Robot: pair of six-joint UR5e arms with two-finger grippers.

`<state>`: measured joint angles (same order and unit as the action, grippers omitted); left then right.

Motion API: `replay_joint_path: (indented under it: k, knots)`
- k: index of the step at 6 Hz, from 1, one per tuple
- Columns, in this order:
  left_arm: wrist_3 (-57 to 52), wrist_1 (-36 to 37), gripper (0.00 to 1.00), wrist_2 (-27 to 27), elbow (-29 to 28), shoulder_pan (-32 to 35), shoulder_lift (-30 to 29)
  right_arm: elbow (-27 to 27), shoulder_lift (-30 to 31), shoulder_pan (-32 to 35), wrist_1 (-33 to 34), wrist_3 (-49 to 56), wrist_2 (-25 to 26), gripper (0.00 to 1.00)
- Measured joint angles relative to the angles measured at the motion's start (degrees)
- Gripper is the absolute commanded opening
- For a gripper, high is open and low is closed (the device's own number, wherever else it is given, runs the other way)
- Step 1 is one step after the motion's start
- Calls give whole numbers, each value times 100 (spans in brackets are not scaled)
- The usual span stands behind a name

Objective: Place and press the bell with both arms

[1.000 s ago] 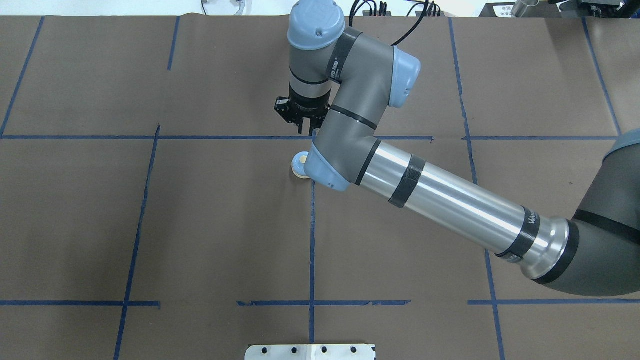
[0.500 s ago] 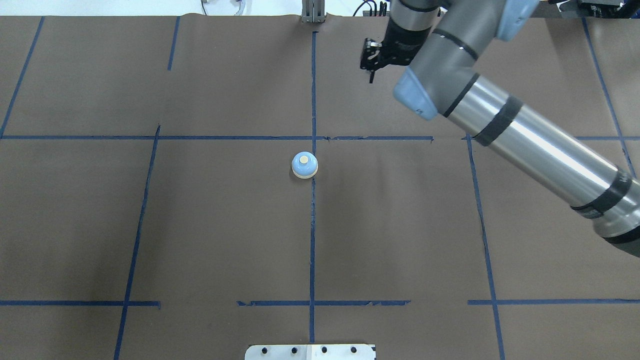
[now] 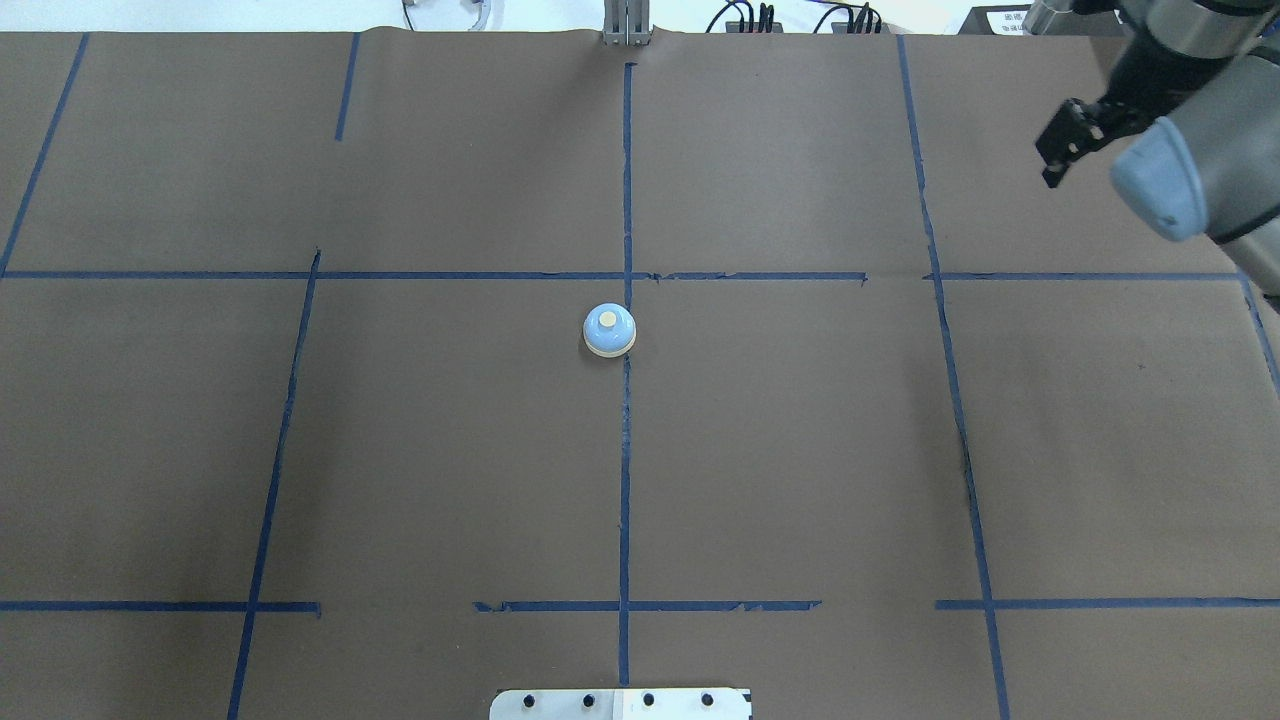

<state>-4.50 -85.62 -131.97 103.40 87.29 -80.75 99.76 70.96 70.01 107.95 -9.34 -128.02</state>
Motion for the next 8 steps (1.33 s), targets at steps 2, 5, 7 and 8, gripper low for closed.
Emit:
replay_joint_path:
  k: [2, 5, 7, 8]
  knots:
    - [-6, 3, 100, -2, 5, 9, 68, 853, 1388, 619, -4, 548, -75, 100]
    - [-7, 1, 100, -11, 13, 8, 93, 1141, 2237, 1025, -11, 647, -209, 100]
    - [-7, -1, 100, -10, 23, 14, 117, 1217, 2409, 1036, -9, 637, -218, 100]
    - [-7, -5, 100, -6, 40, 15, 159, 1217, 2457, 1035, -7, 638, -216, 100]
